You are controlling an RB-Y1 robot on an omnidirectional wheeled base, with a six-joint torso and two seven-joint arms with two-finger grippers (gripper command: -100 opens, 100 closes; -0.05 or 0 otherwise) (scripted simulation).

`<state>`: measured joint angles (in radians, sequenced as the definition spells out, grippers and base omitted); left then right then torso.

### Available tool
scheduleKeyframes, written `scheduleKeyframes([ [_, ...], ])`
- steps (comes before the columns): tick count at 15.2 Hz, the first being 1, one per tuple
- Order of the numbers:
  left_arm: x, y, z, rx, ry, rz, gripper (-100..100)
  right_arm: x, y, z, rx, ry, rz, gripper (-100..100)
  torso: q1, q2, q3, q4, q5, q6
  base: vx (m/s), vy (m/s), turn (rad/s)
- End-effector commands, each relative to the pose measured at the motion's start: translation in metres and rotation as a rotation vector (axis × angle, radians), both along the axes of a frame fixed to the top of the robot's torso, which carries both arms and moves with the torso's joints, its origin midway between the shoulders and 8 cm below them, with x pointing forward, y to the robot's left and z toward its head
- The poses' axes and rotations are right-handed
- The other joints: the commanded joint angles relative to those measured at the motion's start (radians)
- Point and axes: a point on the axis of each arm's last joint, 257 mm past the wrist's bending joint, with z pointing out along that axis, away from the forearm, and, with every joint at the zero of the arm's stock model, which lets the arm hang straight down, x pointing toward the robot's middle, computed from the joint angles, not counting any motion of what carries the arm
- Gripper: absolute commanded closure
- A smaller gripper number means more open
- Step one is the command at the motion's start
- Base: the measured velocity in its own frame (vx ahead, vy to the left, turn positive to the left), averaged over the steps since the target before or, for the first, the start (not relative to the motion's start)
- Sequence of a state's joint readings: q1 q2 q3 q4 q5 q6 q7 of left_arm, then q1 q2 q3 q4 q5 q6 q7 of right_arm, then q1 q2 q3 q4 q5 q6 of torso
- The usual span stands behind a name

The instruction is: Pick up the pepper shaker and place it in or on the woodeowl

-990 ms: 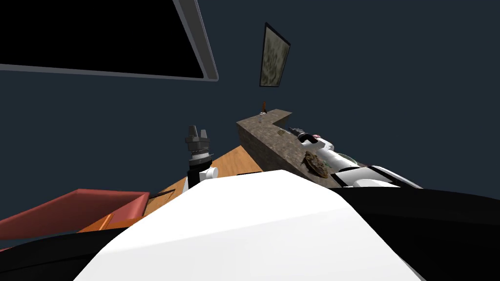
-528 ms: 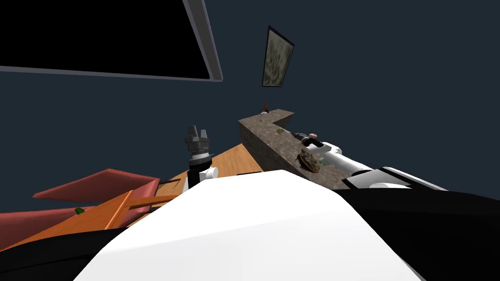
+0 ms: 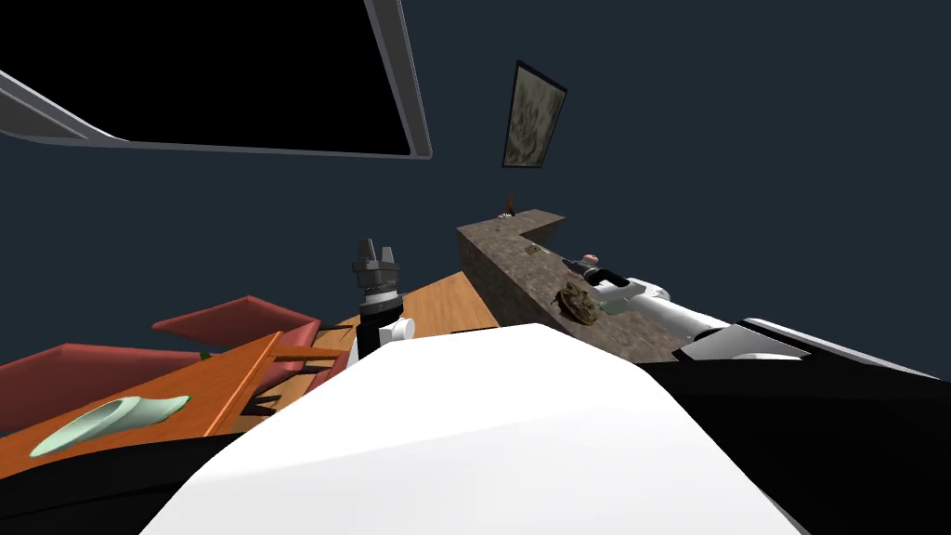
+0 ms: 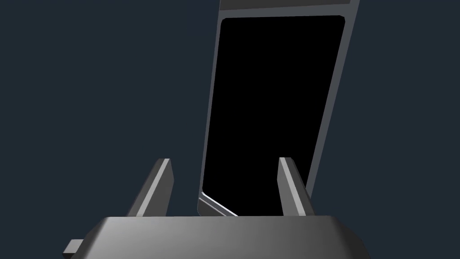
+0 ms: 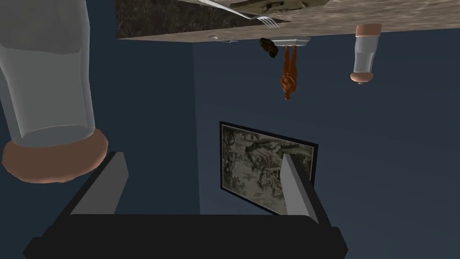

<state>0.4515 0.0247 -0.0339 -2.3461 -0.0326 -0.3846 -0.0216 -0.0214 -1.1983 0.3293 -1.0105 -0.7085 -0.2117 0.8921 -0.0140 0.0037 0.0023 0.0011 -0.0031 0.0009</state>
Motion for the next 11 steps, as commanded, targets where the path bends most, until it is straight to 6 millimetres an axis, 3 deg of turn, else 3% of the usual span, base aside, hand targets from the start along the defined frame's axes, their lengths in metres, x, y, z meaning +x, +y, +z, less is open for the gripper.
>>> scheduleKeyframes([
  [1, 0.000, 0.000, 0.000, 0.000, 0.000, 0.000, 0, -0.018, -0.019, -0.007, -0.016, 0.031, -0.029, -100, 0.000, 0.000, 0.000, 0.000, 0.000, 0.000, -0.075, -0.111, 0.166],
  [6, 0.000, 0.000, 0.000, 0.000, 0.000, 0.000, 0, -0.059, -0.056, -0.021, -0.057, 0.092, -0.087, -100, -0.005, -0.002, -0.001, 0.000, -0.001, 0.000, -0.068, -0.163, 0.226],
  [9, 0.000, 0.000, 0.000, 0.000, 0.000, 0.000, 0, -0.070, -0.063, -0.029, -0.064, 0.110, -0.100, -100, -0.005, -0.008, -0.004, -0.002, -0.001, 0.000, 0.007, -0.137, 0.146],
  [10, 0.000, 0.000, 0.000, 0.000, 0.000, 0.000, 0, -0.078, -0.062, -0.040, -0.058, 0.125, -0.102, -100, -0.004, -0.009, -0.005, -0.002, -0.001, -0.001, 0.020, -0.114, 0.163],
  [11, 0.000, 0.000, 0.000, 0.000, 0.000, 0.000, 0, -0.071, -0.061, -0.031, -0.060, 0.112, -0.098, -100, -0.004, -0.010, -0.006, -0.002, -0.001, -0.001, 0.010, -0.073, 0.068],
])
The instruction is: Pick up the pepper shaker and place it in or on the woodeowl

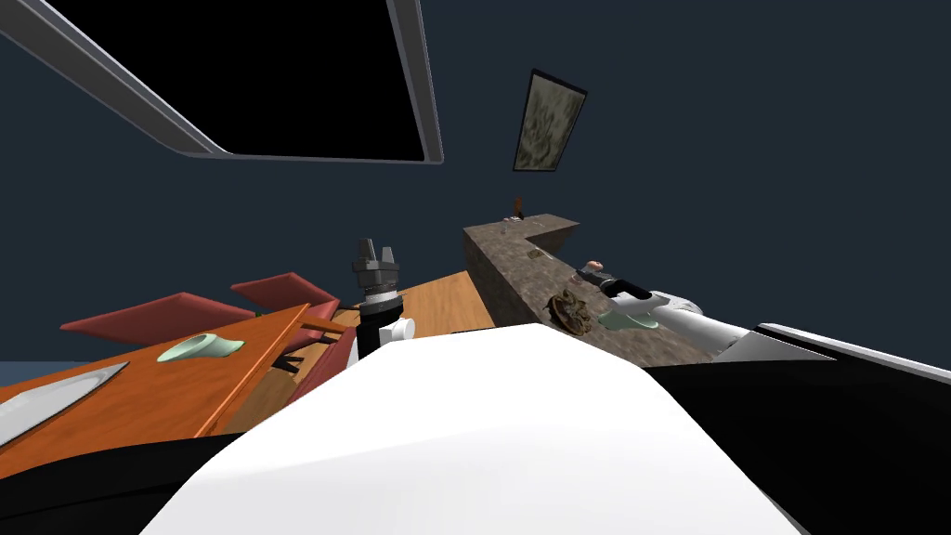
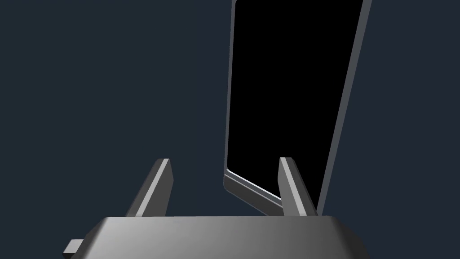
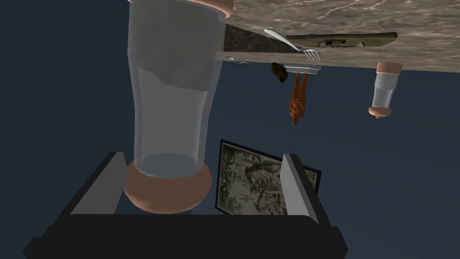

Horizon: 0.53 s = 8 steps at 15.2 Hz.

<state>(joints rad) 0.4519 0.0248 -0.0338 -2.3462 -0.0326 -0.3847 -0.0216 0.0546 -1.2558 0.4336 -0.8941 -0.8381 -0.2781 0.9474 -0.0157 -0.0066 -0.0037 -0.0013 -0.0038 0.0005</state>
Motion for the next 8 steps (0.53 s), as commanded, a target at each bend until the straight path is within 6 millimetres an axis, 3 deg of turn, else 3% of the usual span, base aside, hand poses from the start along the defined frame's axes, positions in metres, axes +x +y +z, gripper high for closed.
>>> scheduleKeyframes([
  [1, 0.000, 0.000, 0.000, 0.000, 0.000, 0.000, 0, 0.010, -0.001, -0.001, 0.025, -0.030, -0.023, -100, 0.000, 0.000, 0.000, 0.000, 0.000, 0.000, -0.022, -0.045, -0.076],
  [2, 0.000, 0.000, 0.000, 0.000, 0.000, 0.000, 0, 0.019, 0.002, 0.005, 0.023, -0.042, -0.012, -100, 0.002, 0.001, 0.000, 0.000, 0.000, 0.000, -0.045, -0.030, -0.092],
  [5, 0.000, 0.000, 0.000, 0.000, 0.000, 0.000, 0, 0.019, 0.006, 0.002, -0.006, -0.015, 0.016, -100, 0.007, 0.003, 0.002, 0.001, 0.002, 0.000, -0.030, -0.001, -0.002],
  [7, 0.000, 0.000, 0.000, 0.000, 0.000, 0.000, 0, 0.038, 0.008, 0.008, 0.036, -0.065, -0.007, -100, 0.007, 0.002, 0.001, 0.001, 0.002, 0.000, -0.037, -0.014, -0.079],
  [8, 0.000, 0.000, 0.000, 0.000, 0.000, 0.000, 0, 0.038, 0.009, 0.007, 0.034, -0.059, -0.001, -100, 0.007, 0.003, 0.002, 0.001, 0.002, 0.000, -0.038, -0.015, -0.030],
])
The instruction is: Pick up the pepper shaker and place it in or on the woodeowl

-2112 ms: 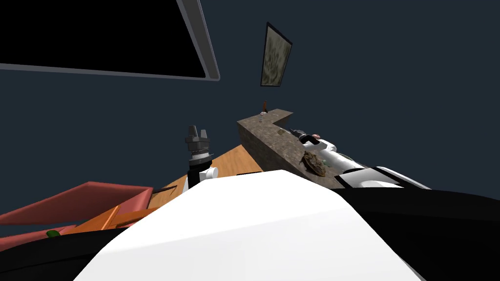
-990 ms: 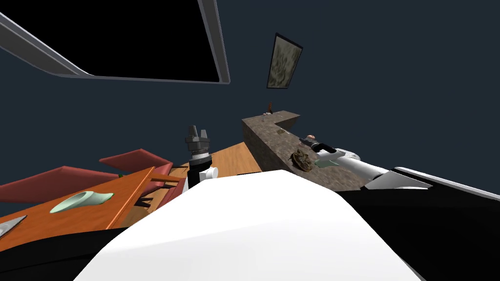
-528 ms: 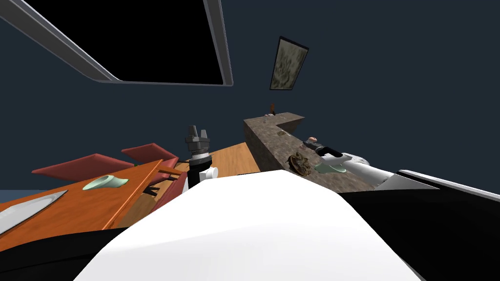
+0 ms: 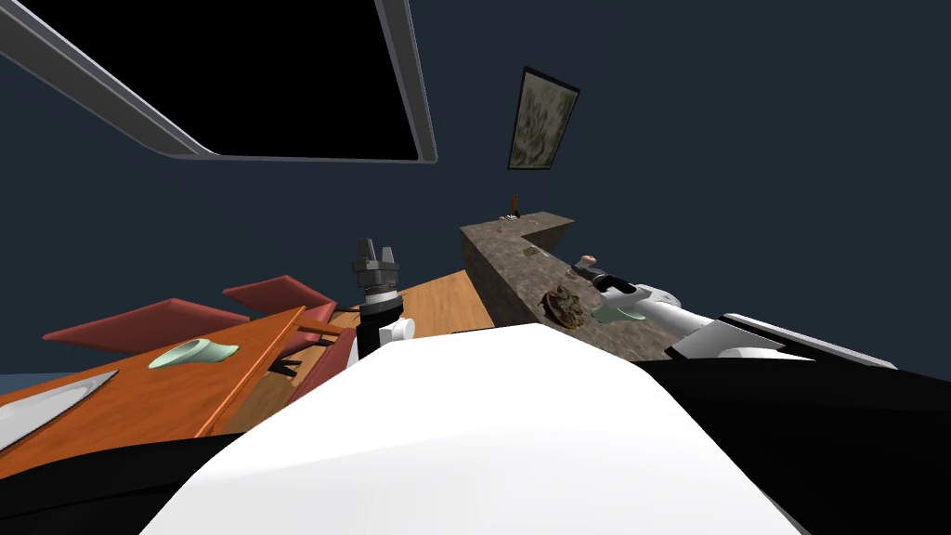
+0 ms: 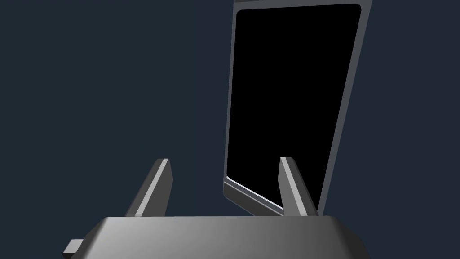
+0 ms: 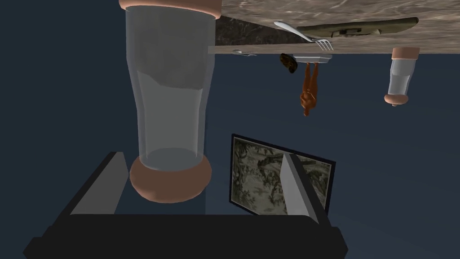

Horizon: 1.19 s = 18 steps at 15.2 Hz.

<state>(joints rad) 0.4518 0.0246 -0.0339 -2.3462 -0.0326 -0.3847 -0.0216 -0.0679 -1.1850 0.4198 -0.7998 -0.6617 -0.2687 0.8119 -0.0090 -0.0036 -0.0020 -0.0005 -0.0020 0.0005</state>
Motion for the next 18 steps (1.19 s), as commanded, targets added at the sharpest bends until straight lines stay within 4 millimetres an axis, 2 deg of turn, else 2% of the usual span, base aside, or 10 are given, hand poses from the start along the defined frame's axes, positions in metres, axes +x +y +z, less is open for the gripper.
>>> scheduleKeyframes([
  [1, 0.000, 0.000, 0.000, 0.000, 0.000, 0.000, 0, 0.004, 0.003, 0.001, -0.010, 0.006, 0.014, -100, 0.000, 0.000, 0.000, 0.000, 0.000, 0.000, -0.020, -0.008, 0.004],
  [3, 0.000, 0.000, 0.000, 0.000, 0.000, 0.000, 0, 0.004, 0.005, -0.001, -0.039, 0.028, 0.034, -100, 0.001, -0.001, -0.001, 0.000, 0.000, 0.000, -0.004, -0.002, 0.004],
  [4, 0.000, 0.000, 0.000, 0.000, 0.000, 0.000, 0, 0.014, 0.006, -0.003, 0.007, -0.006, 0.002, -100, 0.001, -0.002, -0.001, 0.000, 0.000, 0.000, -0.022, -0.016, -0.085],
  [5, 0.000, 0.000, 0.000, 0.000, 0.000, 0.000, 0, 0.023, 0.008, 0.004, 0.002, -0.018, 0.012, -100, 0.000, -0.001, -0.001, 0.000, 0.000, 0.000, -0.042, -0.024, -0.087],
  [9, 0.000, 0.000, 0.000, 0.000, 0.000, 0.000, 0, 0.023, 0.012, 0.000, -0.043, 0.020, 0.046, -100, 0.001, -0.001, -0.001, 0.000, 0.000, 0.000, -0.018, -0.007, -0.001],
  [10, 0.000, 0.000, 0.000, 0.000, 0.000, 0.000, 0, 0.034, 0.015, -0.002, 0.007, -0.014, 0.015, -100, 0.001, -0.002, -0.001, 0.000, 0.000, 0.000, -0.023, -0.010, -0.086],
  [11, 0.000, 0.000, 0.000, 0.000, 0.000, 0.000, 0, 0.042, 0.017, 0.005, 0.004, -0.025, 0.024, -100, 0.001, -0.001, -0.001, 0.000, 0.000, 0.000, -0.042, -0.017, -0.082],
  [16, 0.000, 0.000, 0.000, 0.000, 0.000, 0.000, 0, 0.042, 0.021, 0.001, -0.045, 0.015, 0.057, -100, 0.001, -0.002, -0.001, 0.000, 0.000, 0.000, -0.014, -0.007, -0.002],
  [18, 0.000, 0.000, 0.000, 0.000, 0.000, 0.000, 0, 0.058, 0.026, 0.002, -0.010, -0.013, 0.039, -100, 0.001, -0.002, -0.001, 0.000, 0.000, 0.000, -0.028, -0.016, -0.088],
])
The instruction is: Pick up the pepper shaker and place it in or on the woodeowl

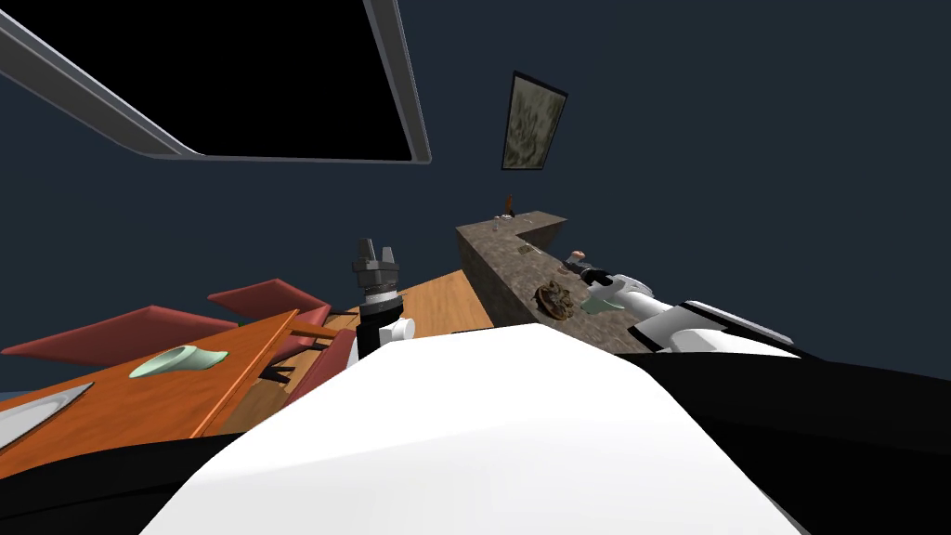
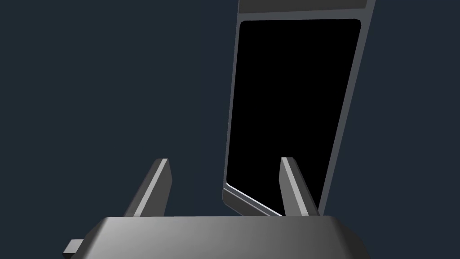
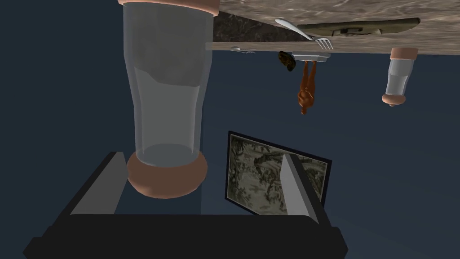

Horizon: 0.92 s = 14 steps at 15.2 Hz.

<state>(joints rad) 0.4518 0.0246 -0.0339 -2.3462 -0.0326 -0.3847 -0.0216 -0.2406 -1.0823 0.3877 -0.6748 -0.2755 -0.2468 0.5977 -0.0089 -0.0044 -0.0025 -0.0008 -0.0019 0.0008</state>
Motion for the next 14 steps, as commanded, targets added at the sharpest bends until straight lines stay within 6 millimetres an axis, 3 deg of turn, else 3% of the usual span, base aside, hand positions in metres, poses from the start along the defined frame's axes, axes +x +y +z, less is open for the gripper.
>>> scheduleKeyframes([
  [1, 0.000, 0.000, 0.000, 0.000, 0.000, 0.000, 0, 0.011, 0.004, 0.004, 0.012, -0.012, 0.002, -100, 0.000, 0.000, 0.000, 0.000, 0.000, 0.000, -0.035, -0.018, -0.027],
  [4, 0.000, 0.000, 0.000, 0.000, 0.000, 0.000, 0, 0.011, 0.006, 0.001, -0.026, 0.016, 0.024, -100, 0.001, 0.000, 0.000, 0.000, 0.000, 0.000, -0.014, -0.005, 0.007],
  [6, 0.000, 0.000, 0.000, 0.000, 0.000, 0.000, 0, 0.030, 0.014, 0.006, 0.019, -0.020, 0.007, -100, 0.000, 0.000, 0.000, 0.000, 0.000, 0.000, -0.033, -0.020, -0.089],
  [10, 0.000, 0.000, 0.000, 0.000, 0.000, 0.000, 0, 0.029, 0.017, 0.002, -0.027, 0.017, 0.034, -100, 0.001, 0.000, 0.000, 0.000, 0.000, 0.000, -0.017, -0.008, 0.000],
  [11, 0.000, 0.000, 0.000, 0.000, 0.000, 0.000, 0, 0.041, 0.024, -0.001, 0.026, -0.008, 0.011, -100, 0.001, -0.001, 0.000, 0.000, 0.000, 0.000, -0.019, -0.011, -0.079],
  [14, 0.000, 0.000, 0.000, 0.000, 0.000, 0.000, 0, 0.049, 0.027, 0.005, 0.006, -0.002, 0.027, -100, 0.000, 0.000, 0.000, 0.000, 0.000, 0.000, -0.033, -0.017, -0.036],
])
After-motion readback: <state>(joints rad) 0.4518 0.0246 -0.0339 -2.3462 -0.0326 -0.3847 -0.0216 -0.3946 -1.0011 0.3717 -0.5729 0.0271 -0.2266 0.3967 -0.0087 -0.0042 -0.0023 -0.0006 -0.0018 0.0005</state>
